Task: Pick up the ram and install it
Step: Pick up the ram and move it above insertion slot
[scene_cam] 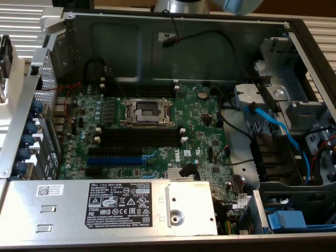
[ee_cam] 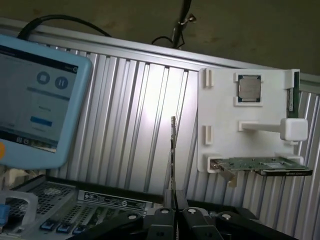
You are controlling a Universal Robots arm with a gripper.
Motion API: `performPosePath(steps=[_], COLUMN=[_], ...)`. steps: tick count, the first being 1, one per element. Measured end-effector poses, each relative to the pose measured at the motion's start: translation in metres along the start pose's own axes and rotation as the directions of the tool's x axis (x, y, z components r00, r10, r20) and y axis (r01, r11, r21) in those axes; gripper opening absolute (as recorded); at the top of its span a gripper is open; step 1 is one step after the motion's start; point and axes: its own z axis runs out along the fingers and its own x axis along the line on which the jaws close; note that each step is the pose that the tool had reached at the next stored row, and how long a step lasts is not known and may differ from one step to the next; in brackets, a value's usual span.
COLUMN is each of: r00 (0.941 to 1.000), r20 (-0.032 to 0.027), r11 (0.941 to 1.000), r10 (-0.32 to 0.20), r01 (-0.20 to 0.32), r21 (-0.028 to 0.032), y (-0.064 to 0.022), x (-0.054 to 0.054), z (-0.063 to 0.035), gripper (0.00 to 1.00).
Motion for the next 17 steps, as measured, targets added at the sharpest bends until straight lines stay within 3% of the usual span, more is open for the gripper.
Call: performPosePath(steps=[8,17], r00=[1.0,1.0], r20=[0.002,0.0034], r11=[1.0,1.0], r10=[0.0,0.0], r01=[0.0,0.0], r21=[-0.0009,-0.0021], y=[-0.0253,-0.0636], x=[0.017,0.029], z=[-0.0094,-0.0231], gripper=[0.12,0.12])
